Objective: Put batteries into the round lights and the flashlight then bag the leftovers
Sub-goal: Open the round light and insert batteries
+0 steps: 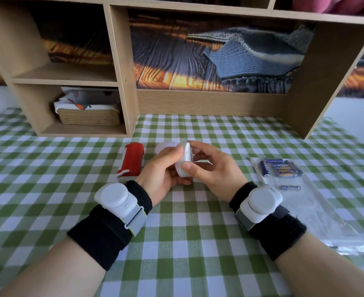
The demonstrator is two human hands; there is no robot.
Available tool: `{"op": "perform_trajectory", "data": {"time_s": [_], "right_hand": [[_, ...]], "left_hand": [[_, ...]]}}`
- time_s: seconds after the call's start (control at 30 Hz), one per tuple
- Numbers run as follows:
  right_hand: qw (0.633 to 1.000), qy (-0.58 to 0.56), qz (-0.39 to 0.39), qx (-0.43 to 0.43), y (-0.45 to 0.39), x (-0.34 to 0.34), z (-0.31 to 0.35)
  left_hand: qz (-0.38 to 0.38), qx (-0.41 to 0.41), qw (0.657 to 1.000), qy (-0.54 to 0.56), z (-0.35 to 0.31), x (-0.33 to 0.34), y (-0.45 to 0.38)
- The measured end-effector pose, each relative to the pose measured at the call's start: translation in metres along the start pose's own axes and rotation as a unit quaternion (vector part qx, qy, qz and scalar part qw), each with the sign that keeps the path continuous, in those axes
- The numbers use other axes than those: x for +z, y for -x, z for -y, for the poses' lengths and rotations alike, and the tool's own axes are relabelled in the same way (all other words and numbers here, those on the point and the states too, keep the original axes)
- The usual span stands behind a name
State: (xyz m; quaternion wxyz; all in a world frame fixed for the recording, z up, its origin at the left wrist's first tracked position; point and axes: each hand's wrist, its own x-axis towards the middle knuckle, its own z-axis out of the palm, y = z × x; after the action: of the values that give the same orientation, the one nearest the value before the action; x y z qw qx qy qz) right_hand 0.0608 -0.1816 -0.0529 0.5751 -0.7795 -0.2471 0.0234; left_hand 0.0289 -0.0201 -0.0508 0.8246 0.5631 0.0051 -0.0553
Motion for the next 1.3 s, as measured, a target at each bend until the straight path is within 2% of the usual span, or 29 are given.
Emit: {"op": "perform_trajectory", "data": {"time_s": [0.17,0.33,0.43,0.57,0.73,0.87,1.0,1.07,1.17,1.23,1.3], "right_hand": [[0.998,-0.056,-0.003,0.009,0.0,-0.002,0.002],[0.987,-0.106,-0.121,0.013,-0.006,-0.013,0.003],[0.984,-0.012,-0.175,0.045,-0.007,-0.017,-0.003],[0.972,0.121,-0.184,0.08,-0.007,-0.013,-0.008],[0.939,0.289,-0.162,0.09,-0.007,-0.01,-0.011],[0.908,0.369,-0.126,0.152,-0.006,-0.013,-0.012],[0.89,0.409,-0.101,0.178,-0.005,-0.013,-0.013],[0.905,0.381,-0.117,0.148,-0.004,-0.013,-0.009],[0.956,0.264,-0.13,0.001,-0.002,-0.013,0.003],[0.967,0.216,-0.116,-0.066,0.001,-0.009,0.01],[0.972,0.194,-0.107,-0.082,0.003,-0.004,0.011]], "left_hand": [[-0.022,0.0,1.0,0.013,0.001,0.002,0.001],[-0.048,-0.016,0.995,0.085,-0.005,0.001,0.0],[-0.07,-0.033,0.992,0.1,-0.005,-0.002,0.0],[-0.086,-0.043,0.987,0.128,-0.008,-0.004,0.001],[-0.082,-0.046,0.981,0.167,-0.012,-0.009,0.002],[-0.078,-0.046,0.98,0.175,-0.013,-0.01,0.004],[-0.075,-0.04,0.983,0.163,-0.012,-0.01,0.004],[-0.068,-0.043,0.985,0.155,-0.012,-0.01,0.004],[-0.059,-0.048,0.987,0.138,-0.011,-0.01,0.003],[-0.047,-0.047,0.989,0.134,-0.011,-0.009,0.002],[-0.03,-0.043,0.99,0.134,-0.01,-0.008,0.002]]}}
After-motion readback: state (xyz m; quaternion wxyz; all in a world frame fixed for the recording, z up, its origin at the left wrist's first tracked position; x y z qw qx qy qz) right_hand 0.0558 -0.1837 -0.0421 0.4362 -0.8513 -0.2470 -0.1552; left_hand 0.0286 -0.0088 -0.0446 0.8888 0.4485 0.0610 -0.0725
